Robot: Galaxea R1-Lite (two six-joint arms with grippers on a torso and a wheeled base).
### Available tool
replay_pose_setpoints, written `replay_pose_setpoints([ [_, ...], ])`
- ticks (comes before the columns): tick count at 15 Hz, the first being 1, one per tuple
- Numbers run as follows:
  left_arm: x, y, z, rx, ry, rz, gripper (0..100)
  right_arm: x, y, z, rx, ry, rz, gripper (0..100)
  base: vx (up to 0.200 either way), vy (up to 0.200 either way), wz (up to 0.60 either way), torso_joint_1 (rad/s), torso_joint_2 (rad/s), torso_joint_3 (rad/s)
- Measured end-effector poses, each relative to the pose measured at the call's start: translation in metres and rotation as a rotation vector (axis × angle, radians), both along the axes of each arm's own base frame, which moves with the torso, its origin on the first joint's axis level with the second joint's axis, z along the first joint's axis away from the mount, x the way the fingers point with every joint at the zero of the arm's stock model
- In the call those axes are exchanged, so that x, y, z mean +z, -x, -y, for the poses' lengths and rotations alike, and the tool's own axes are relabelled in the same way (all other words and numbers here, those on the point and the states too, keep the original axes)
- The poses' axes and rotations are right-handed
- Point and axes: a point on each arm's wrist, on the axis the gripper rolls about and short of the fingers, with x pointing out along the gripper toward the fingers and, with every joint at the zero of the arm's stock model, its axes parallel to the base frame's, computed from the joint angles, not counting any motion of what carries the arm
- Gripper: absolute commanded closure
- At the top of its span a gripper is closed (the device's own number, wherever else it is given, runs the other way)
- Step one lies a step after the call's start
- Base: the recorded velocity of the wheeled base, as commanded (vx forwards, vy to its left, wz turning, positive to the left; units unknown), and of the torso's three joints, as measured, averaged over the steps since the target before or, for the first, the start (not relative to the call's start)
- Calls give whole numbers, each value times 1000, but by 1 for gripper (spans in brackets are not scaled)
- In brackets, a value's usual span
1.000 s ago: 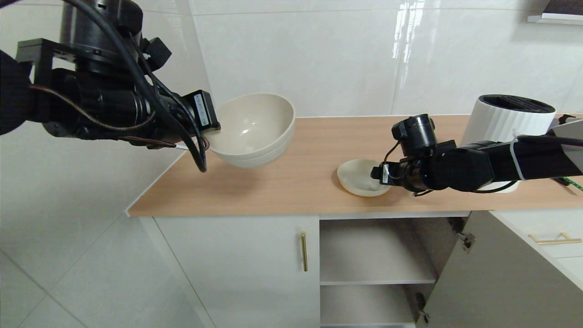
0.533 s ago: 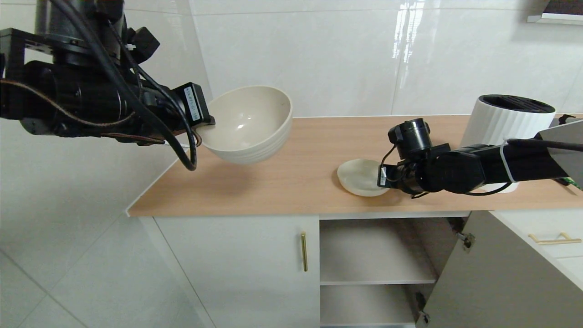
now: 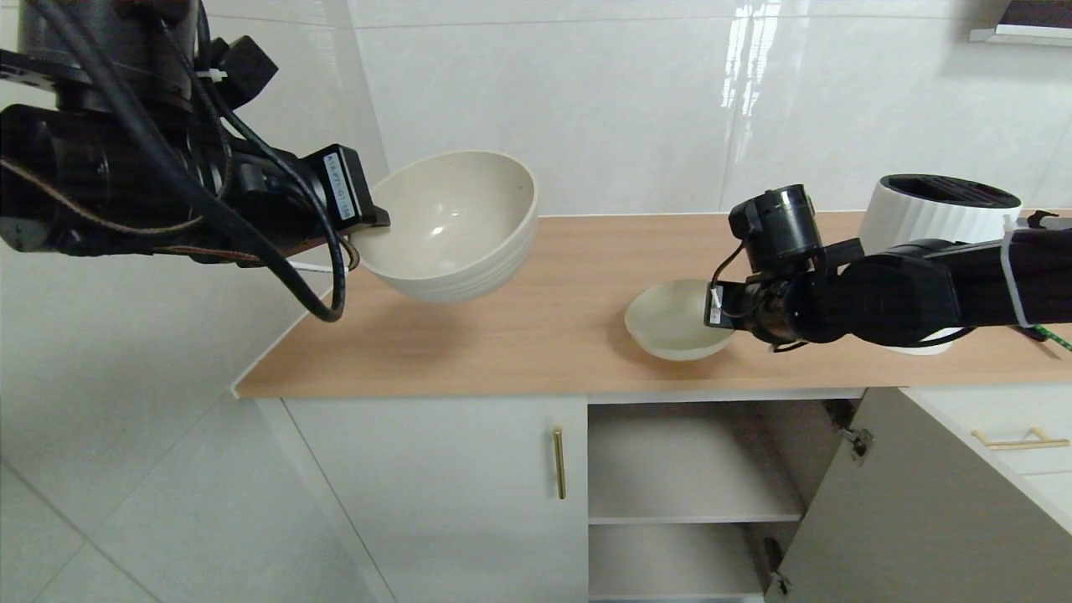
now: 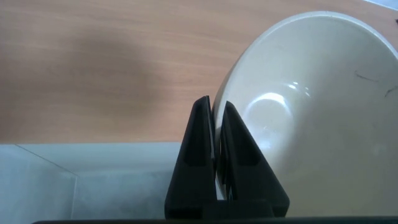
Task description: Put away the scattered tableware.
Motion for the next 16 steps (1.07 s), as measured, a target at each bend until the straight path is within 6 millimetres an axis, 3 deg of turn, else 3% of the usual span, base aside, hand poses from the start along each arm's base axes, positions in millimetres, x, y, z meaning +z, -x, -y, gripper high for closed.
replay_pose_setpoints([
  [3,0,1,0,-3,1,1,100,24,24,-9,-37,-23,76,100,0,0,0,0,0,0],
  [7,-7,1,0,-3,-9,-23,100,37,63,-15,2,-22,96,100,0,0,0,0,0,0],
  [12,-21,14,-3,-10,-28,-72,100,24,111,-10,43,41,54,100,0,0,0,-122,331,217],
  [16,-41,34,-6,-29,-54,-133,100,7,163,-7,109,87,27,100,0,0,0,-152,470,312],
])
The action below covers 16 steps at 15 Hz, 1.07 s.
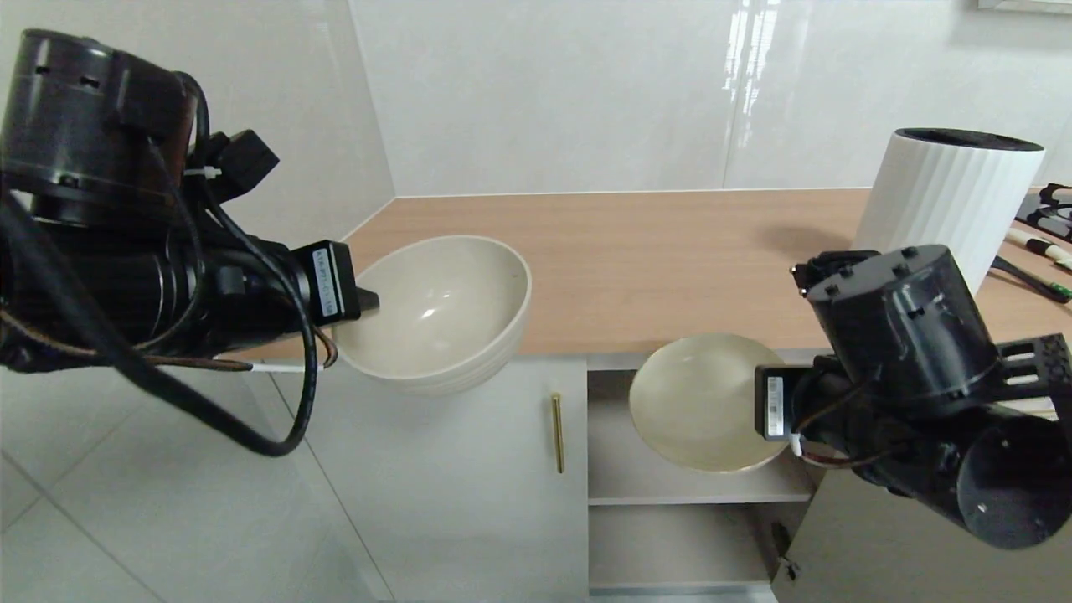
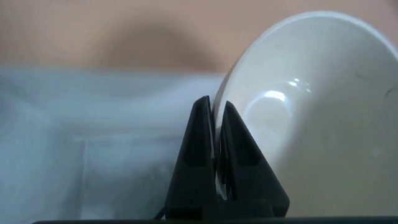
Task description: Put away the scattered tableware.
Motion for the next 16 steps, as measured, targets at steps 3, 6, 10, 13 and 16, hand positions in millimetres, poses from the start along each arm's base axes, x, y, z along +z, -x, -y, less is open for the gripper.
replay_pose_setpoints([
  [3,-12,19,0,-37,-6,-17,100,-17,20,5,12,-3,-39,100,0,0,0,-123,460,331],
  [6,-25,33,7,-93,-17,-36,100,-34,23,6,2,10,-83,100,0,0,0,-97,447,346],
  [10,-45,33,18,-135,-46,-85,100,-70,17,-1,-25,69,-179,100,0,0,0,-46,415,356],
  [13,-55,27,23,-136,-60,-116,100,-92,12,-7,-19,103,-250,100,0,0,0,-9,115,103],
  [16,-61,22,27,-123,-46,-128,100,-103,7,-12,-22,120,-272,100,0,0,0,0,0,0],
])
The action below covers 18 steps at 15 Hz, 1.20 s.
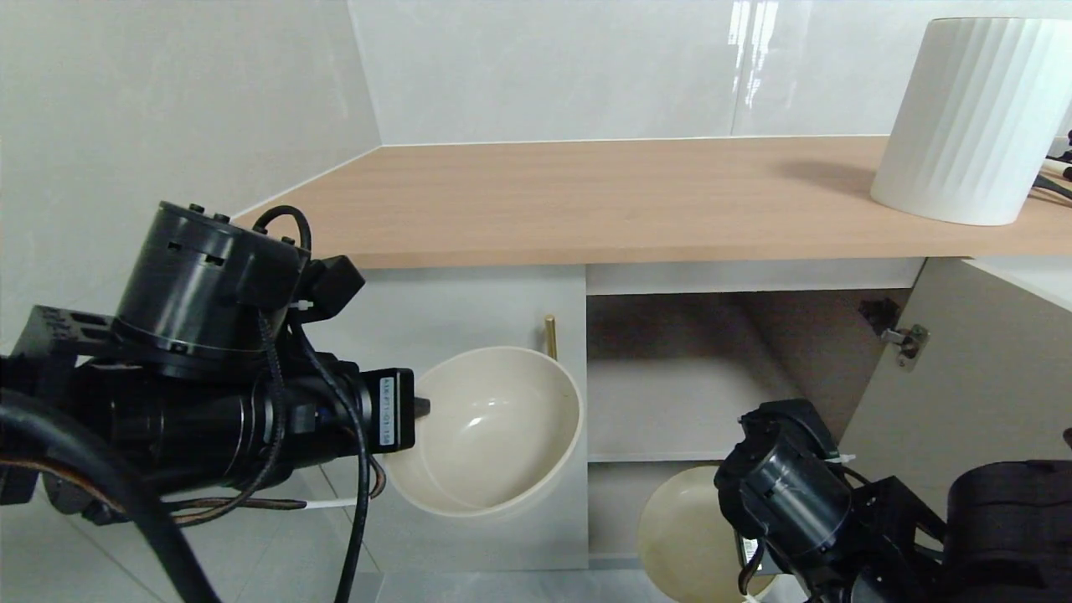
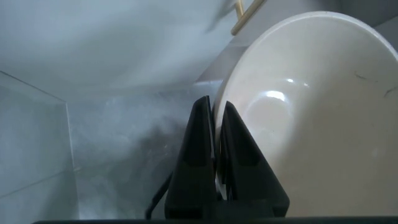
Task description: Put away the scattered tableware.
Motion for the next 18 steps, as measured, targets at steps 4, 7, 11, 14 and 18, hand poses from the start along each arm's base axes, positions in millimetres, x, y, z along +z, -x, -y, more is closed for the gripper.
replay_pose_setpoints([
  [4,-2,-1,2,-4,-6,-8,100,-7,-15,1,-29,0,-13,100,0,0,0,0,0,0],
  [7,-5,-1,4,-17,-8,-8,100,-13,-57,3,-38,-150,-87,100,0,0,0,0,0,0],
  [11,-6,-3,6,-19,-6,-3,100,-26,-123,-1,-84,-193,-32,100,0,0,0,0,0,0],
  [14,-7,-3,7,-29,-17,3,100,-38,-167,1,-113,-186,1,100,0,0,0,0,0,0],
  [18,-9,-6,10,-48,-26,21,100,-62,-218,14,-160,-159,25,100,0,0,0,0,0,0],
])
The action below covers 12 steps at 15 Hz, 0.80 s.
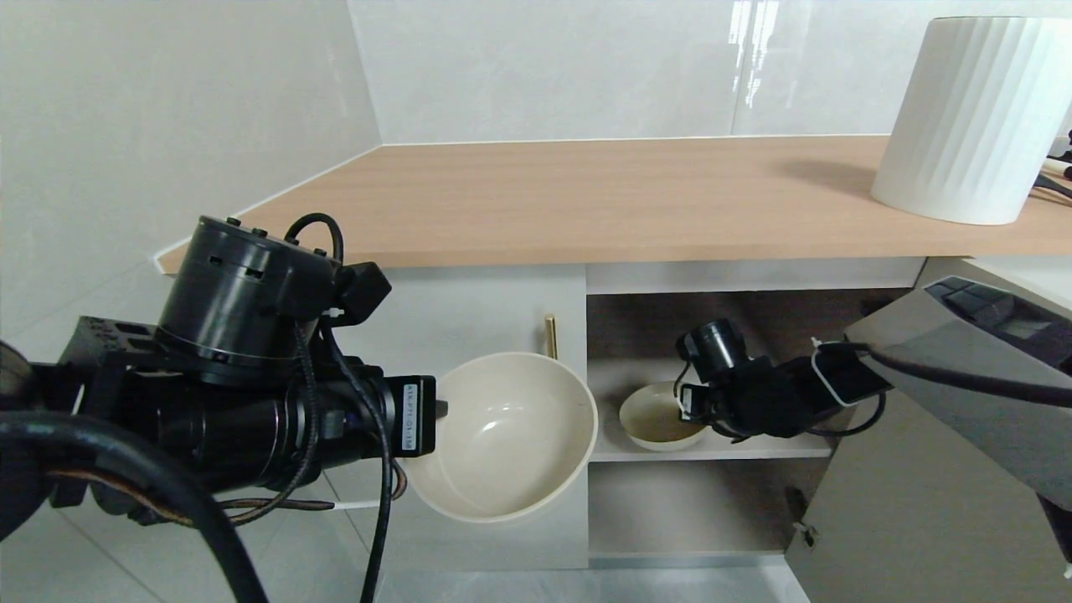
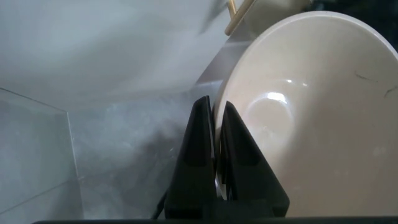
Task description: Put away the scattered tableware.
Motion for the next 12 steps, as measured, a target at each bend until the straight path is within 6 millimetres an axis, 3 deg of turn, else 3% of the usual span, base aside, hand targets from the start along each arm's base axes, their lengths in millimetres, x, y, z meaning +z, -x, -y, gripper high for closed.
replay_pose_setpoints([
  [5,-3,0,5,-15,-4,-6,100,-19,-41,17,-40,23,28,100,0,0,0,0,0,0],
  [12,-4,-1,5,-14,-6,-9,100,-42,-59,24,-71,33,26,100,0,0,0,0,0,0],
])
